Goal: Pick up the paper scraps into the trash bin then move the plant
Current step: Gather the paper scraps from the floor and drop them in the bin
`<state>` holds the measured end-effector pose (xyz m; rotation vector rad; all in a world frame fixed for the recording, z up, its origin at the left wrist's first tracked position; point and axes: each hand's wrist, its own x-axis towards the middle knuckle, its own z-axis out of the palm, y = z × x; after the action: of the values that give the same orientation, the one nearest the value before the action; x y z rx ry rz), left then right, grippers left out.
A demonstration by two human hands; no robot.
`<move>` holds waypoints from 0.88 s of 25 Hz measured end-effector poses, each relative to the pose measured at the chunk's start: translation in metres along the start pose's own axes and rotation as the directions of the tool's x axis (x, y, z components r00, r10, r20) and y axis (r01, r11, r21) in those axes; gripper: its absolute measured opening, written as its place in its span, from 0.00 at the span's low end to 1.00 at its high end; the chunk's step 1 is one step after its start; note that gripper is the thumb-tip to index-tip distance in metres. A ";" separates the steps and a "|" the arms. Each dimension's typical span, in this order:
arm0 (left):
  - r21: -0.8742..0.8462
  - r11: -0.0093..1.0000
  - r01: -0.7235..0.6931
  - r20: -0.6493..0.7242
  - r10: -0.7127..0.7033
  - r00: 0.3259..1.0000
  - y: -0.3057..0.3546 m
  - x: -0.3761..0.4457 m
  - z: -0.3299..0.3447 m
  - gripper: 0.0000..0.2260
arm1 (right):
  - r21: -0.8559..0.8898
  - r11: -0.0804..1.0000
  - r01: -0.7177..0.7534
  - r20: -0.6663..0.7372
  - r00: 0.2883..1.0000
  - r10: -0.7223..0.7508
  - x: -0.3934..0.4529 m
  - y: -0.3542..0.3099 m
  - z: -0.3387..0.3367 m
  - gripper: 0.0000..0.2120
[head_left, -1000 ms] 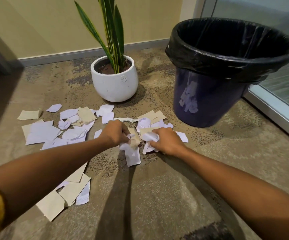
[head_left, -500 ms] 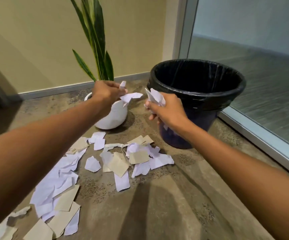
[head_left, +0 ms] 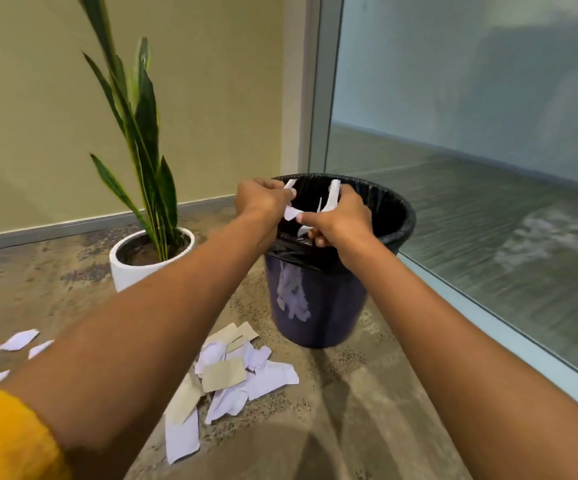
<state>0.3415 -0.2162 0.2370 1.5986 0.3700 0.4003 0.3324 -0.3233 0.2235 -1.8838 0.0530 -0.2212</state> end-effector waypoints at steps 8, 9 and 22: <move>-0.061 0.998 -0.011 0.180 0.022 0.983 -0.005 -0.011 -0.011 0.10 | 0.033 0.999 0.027 -0.001 1.000 -0.027 -0.008 0.004 -0.001 0.29; -0.045 0.999 -0.024 0.188 0.032 0.982 -0.005 -0.013 -0.016 0.10 | 0.024 0.998 0.050 -0.015 0.999 -0.050 -0.010 0.004 -0.001 0.26; 0.572 0.812 -0.115 0.268 -0.053 0.962 -0.076 -0.015 -0.143 0.07 | -0.189 0.928 0.320 0.505 0.843 -0.187 -0.085 0.043 0.093 0.09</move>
<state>0.2618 -0.0918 0.1689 2.2385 0.2642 0.0764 0.2689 -0.2371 0.1439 -2.1661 -0.5398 0.0856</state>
